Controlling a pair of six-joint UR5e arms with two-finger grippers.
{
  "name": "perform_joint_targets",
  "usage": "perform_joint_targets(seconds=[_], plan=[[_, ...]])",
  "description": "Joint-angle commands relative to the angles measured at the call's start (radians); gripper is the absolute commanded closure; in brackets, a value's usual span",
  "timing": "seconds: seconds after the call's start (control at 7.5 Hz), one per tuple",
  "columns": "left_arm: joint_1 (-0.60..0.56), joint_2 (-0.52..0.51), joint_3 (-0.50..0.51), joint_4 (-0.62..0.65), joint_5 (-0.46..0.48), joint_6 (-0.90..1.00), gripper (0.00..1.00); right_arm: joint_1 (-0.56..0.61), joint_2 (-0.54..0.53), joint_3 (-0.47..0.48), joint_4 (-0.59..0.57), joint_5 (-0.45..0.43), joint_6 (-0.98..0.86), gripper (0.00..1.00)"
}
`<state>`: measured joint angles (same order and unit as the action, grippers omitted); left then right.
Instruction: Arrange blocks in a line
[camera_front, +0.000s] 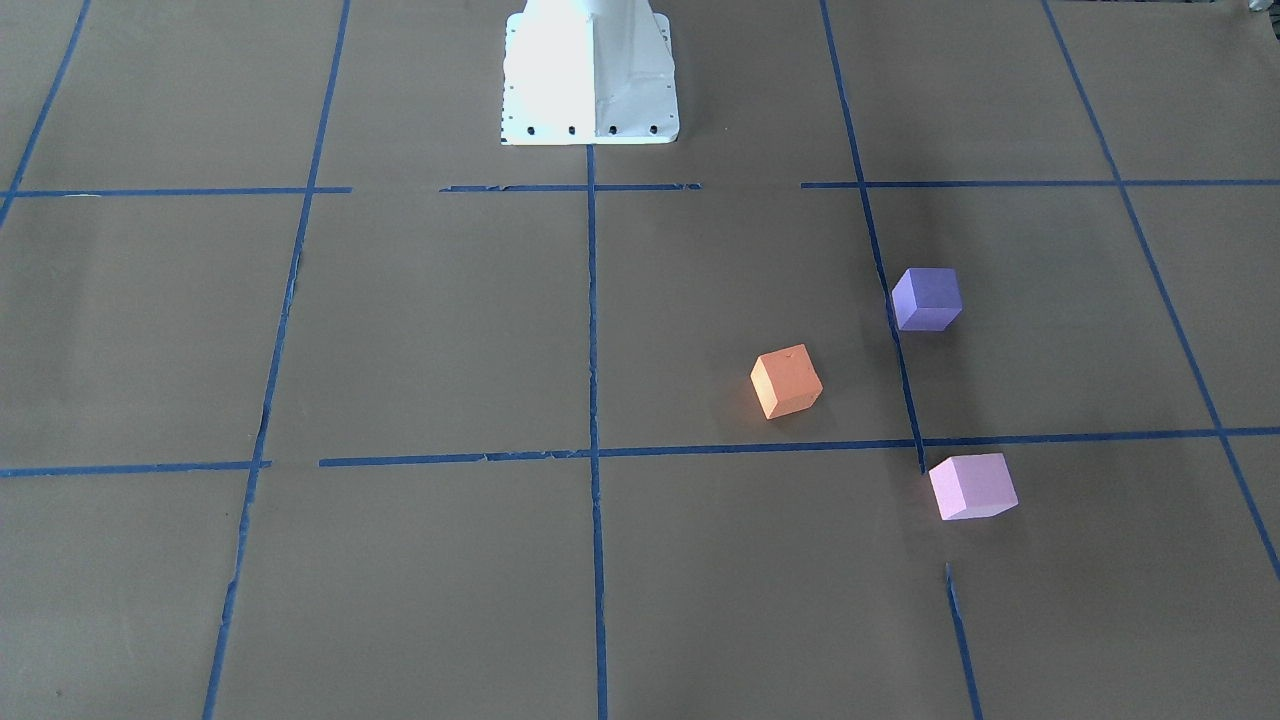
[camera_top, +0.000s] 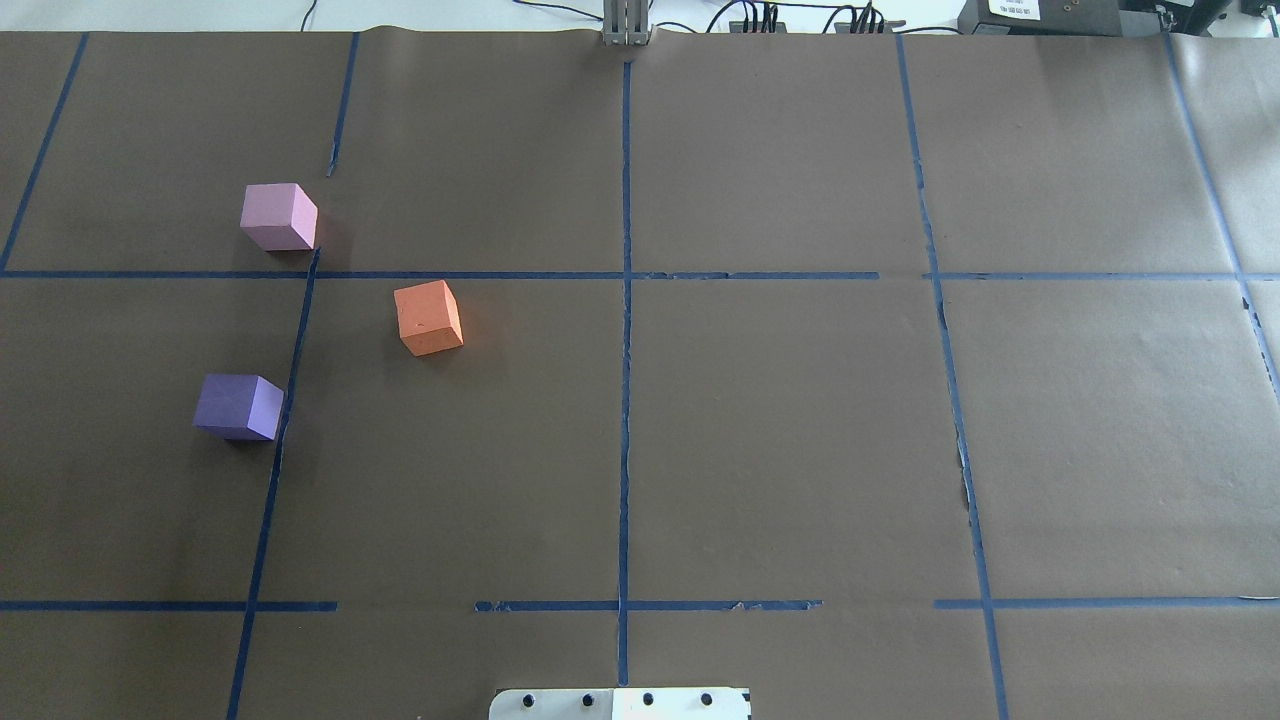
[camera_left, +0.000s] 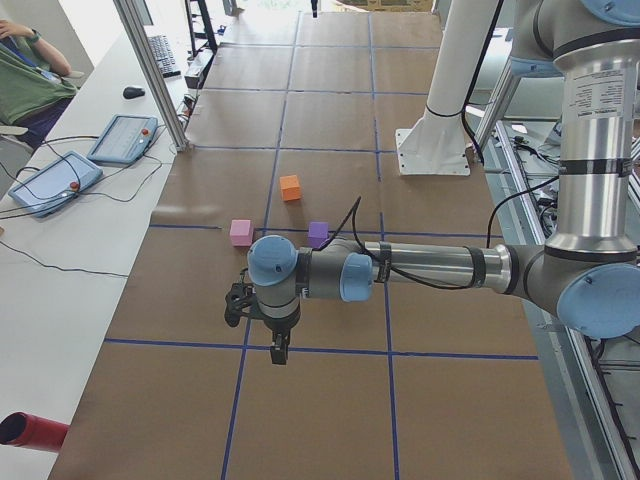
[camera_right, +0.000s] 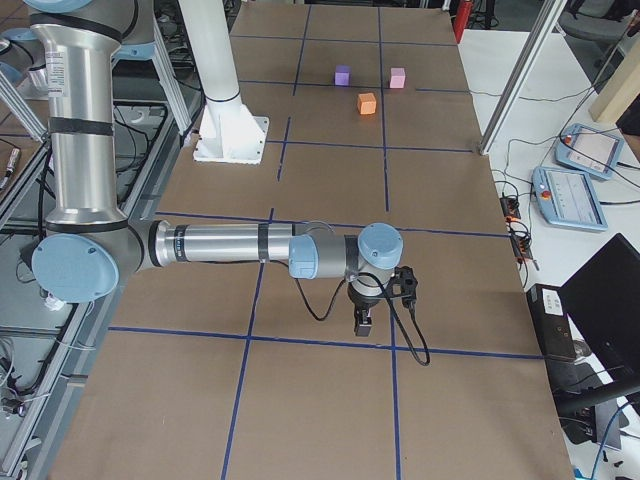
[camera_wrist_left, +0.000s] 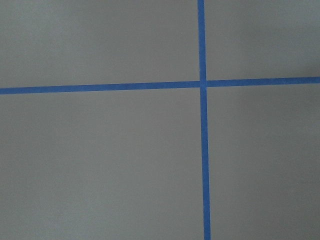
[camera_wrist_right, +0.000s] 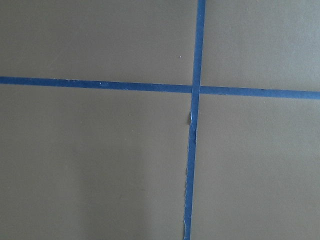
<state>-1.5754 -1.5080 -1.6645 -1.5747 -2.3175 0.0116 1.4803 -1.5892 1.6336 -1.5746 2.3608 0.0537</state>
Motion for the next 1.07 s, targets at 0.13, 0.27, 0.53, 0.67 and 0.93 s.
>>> perform_joint_targets(seconds=[0.13,0.27,0.53,0.67,0.93], plan=[[0.002,-0.017,-0.073,-0.002,0.001,-0.015,0.0,0.0,0.0,0.0,0.001,0.0,0.0,0.0],[0.015,-0.056,-0.119,-0.007,0.0,-0.145,0.0,0.0,0.0,0.0,0.001,0.0,0.0,0.0],[0.067,-0.13,-0.202,-0.005,0.001,-0.255,0.0,0.0,0.0,0.0,0.001,0.0,0.0,0.0],[0.112,-0.18,-0.211,-0.002,-0.003,-0.345,0.0,0.0,0.0,0.0,0.001,0.0,0.0,0.0],[0.301,-0.239,-0.299,-0.01,-0.003,-0.619,0.0,0.0,0.0,0.0,-0.001,0.0,0.0,0.0]])
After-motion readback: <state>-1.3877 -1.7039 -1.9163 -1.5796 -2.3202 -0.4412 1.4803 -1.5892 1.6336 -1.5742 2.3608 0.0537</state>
